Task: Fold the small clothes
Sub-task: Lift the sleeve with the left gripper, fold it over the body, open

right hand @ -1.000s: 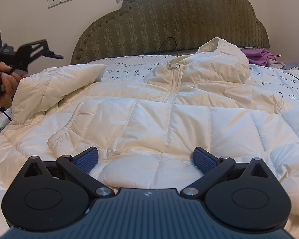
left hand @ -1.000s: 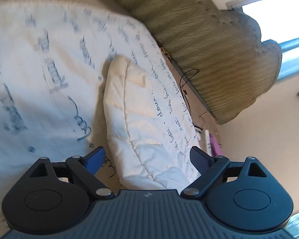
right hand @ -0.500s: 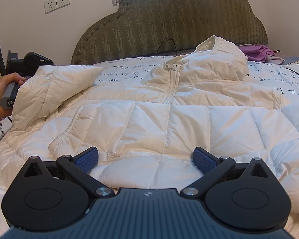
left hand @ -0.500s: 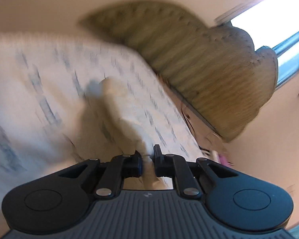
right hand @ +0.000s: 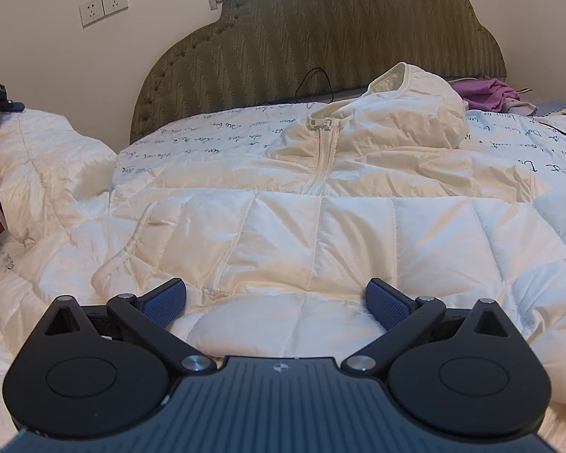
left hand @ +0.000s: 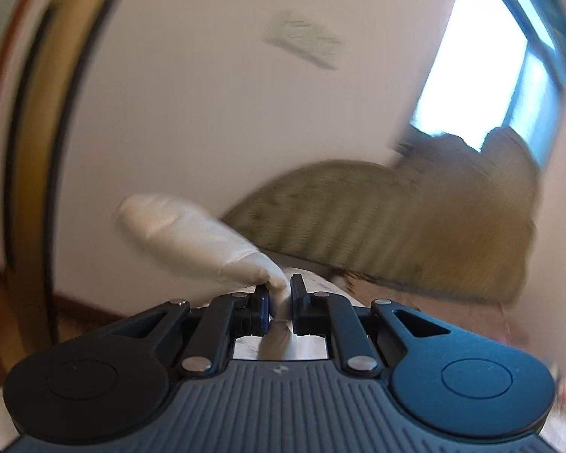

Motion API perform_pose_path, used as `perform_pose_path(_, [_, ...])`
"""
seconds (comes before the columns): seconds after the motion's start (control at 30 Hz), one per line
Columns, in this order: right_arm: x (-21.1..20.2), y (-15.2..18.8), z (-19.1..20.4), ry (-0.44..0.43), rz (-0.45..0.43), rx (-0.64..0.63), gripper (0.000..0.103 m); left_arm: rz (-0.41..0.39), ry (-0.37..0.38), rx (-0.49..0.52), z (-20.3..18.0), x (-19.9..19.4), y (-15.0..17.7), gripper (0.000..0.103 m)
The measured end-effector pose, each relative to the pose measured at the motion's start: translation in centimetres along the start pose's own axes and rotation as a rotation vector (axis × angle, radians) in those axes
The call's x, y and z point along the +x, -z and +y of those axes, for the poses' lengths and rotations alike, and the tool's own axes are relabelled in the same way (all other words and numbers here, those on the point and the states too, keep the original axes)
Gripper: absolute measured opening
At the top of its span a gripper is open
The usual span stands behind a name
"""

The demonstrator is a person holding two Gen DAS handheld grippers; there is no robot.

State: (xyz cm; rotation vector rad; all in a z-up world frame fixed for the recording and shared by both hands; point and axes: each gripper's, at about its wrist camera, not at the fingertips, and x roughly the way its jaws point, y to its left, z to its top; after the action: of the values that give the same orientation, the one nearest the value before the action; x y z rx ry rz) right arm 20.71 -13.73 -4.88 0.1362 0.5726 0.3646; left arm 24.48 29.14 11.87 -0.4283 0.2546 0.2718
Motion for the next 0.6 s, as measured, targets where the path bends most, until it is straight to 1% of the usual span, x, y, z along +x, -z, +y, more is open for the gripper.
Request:
perform_pose_path(0.07, [-1.1, -0.1, -0.8, -0.014, -0.026, 0.057, 0.102, 0.001, 0.093, 0.108, -3.5, -1.7, 1.4, 0.011])
perform_pose_path(0.13, [-2.9, -0.4, -2.1, -0.003, -0.061, 0.151, 0.102, 0.022, 0.204, 0.201, -7.3, -3.1, 3.6, 0.011])
perform_pose_path(0.17, [-4.0, -0.5, -2.8, 0.009, -0.087, 0.198, 0.103, 0.039, 0.26, 0.235, -8.9, -3.8, 4.9, 0.011])
perform_pose_path(0.23, [-6.4, -0.7, -4.3, 0.064, -0.14, 0.277, 0.103, 0.075, 0.357, 0.276, -12.0, -5.0, 7.8, 0.011])
perform_pose_path(0.3, [-8.4, -0.8, -5.7, 0.101, -0.18, 0.333, 0.103, 0.148, 0.456, 0.312, -15.2, -5.9, 11.1, 0.011])
perform_pose_path(0.33, [-9.4, -0.8, -6.6, 0.099, -0.201, 0.363, 0.103, 0.188, 0.498, 0.315, -16.4, -6.2, 12.7, 0.011])
perform_pose_path(0.4, [-11.0, -0.6, -8.1, 0.094, -0.235, 0.421, 0.103, 0.3, 0.591, 0.349, -19.1, -6.8, 16.0, 0.013])
perform_pose_path(0.47, [-12.5, -0.4, -9.9, 0.1, -0.274, 0.487, 0.103, 0.427, 0.648, 0.416, -21.9, -8.1, 19.6, 0.02])
perform_pose_path(0.5, [-13.2, -0.2, -10.5, 0.11, -0.294, 0.514, 0.103, 0.47, 0.664, 0.445, -22.8, -8.6, 21.1, 0.031])
perform_pose_path(0.53, [-14.0, 0.0, -11.3, 0.13, -0.318, 0.539, 0.103, 0.502, 0.673, 0.474, -23.5, -9.3, 22.5, 0.048])
perform_pose_path(0.57, [-14.4, 0.0, -11.7, 0.145, -0.329, 0.552, 0.103, 0.522, 0.679, 0.501, -23.9, -10.1, 23.8, 0.055])
perform_pose_path(0.6, [-14.7, 0.0, -12.2, 0.156, -0.328, 0.558, 0.103, 0.53, 0.682, 0.531, -24.0, -11.1, 24.8, 0.073])
